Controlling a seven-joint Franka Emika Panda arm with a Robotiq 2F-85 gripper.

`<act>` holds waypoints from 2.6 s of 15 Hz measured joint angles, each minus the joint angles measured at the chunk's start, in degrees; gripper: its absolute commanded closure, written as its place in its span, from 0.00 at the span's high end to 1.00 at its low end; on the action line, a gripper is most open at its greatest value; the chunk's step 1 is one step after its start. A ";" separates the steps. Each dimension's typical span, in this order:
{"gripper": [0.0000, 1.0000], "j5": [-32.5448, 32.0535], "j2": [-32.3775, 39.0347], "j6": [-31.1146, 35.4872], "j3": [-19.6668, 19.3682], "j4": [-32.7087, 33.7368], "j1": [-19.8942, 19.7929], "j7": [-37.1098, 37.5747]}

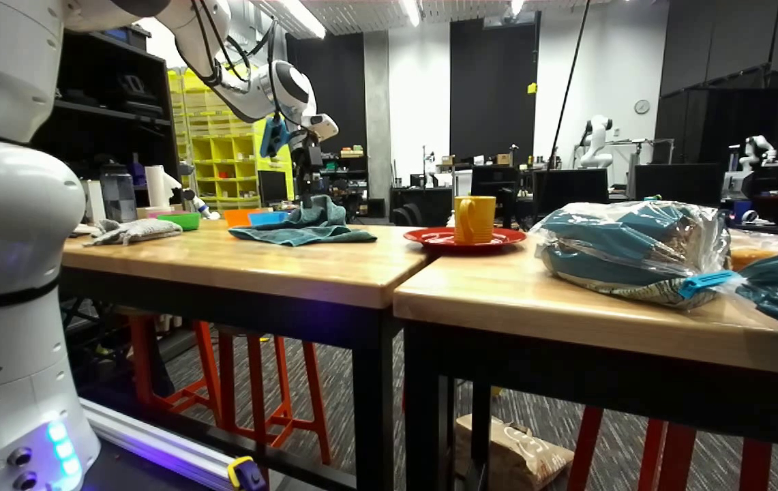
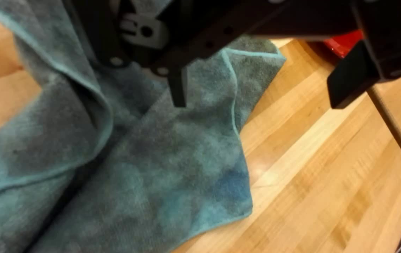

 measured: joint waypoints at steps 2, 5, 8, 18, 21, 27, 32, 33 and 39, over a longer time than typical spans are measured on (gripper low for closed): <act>1.00 0.17 -1.52 2.34 0.13 -3.79 0.00 -0.45; 1.00 0.23 -3.05 8.91 0.35 -8.92 0.00 -0.98; 1.00 0.24 -3.67 15.18 0.36 -12.46 -0.05 -1.03; 1.00 1.70 -5.09 25.14 1.46 -14.50 -0.02 -3.08; 1.00 1.71 -5.61 26.50 2.31 -14.39 0.26 -3.38; 1.00 1.71 -5.58 27.36 3.34 -14.40 1.05 -3.46; 1.00 1.71 -5.64 27.11 3.44 -13.83 1.11 -3.65; 1.00 1.71 -5.85 25.83 3.34 -13.63 1.05 -3.88; 0.58 1.71 -8.40 18.27 2.41 -14.47 -0.52 -6.08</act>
